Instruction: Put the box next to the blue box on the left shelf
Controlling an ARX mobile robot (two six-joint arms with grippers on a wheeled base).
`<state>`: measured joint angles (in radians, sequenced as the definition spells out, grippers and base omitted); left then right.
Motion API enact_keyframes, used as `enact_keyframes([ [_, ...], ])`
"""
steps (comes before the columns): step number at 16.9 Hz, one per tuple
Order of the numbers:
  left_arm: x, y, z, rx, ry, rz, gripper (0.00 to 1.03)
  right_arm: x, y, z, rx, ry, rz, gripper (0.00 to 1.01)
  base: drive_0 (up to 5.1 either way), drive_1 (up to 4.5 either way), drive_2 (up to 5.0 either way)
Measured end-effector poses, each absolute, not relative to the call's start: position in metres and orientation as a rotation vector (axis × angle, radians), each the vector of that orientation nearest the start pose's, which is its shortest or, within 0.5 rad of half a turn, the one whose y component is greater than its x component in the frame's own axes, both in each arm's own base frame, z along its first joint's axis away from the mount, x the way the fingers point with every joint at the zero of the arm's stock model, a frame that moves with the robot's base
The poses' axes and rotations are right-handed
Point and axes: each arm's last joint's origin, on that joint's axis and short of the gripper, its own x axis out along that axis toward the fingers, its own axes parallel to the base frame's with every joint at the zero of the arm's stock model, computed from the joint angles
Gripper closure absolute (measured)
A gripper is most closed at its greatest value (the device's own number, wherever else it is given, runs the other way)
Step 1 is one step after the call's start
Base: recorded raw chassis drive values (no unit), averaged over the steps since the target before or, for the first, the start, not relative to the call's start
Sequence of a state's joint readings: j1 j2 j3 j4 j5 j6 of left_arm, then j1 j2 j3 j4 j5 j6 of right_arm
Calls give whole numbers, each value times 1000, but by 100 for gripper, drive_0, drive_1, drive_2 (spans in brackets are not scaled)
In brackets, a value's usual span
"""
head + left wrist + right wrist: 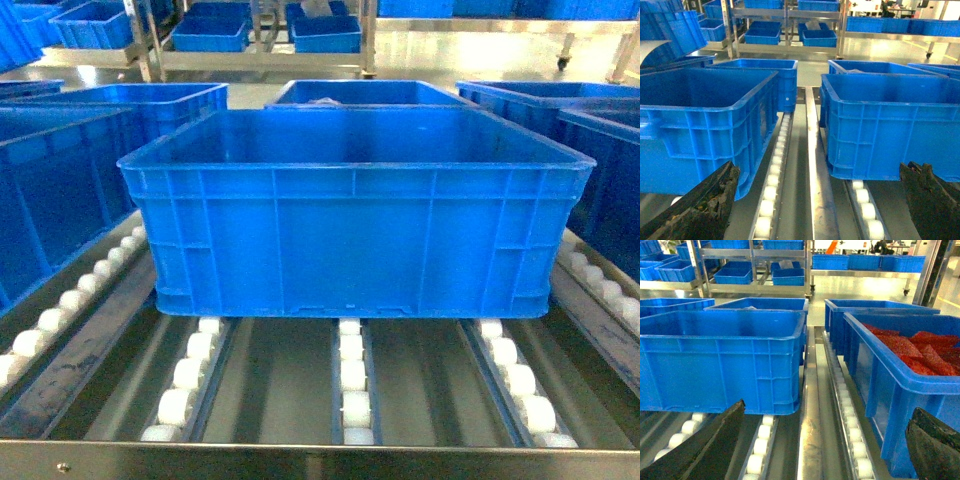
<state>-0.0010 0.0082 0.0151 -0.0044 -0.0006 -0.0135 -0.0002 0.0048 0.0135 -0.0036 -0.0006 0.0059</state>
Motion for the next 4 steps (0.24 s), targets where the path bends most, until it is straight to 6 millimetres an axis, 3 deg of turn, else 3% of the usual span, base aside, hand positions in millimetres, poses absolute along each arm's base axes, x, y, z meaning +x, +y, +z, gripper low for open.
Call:
enact_keyframes([
  [4,97,0,168,-14,-2,0,5,97,0,167,6,-5,0,3,0,0,0],
])
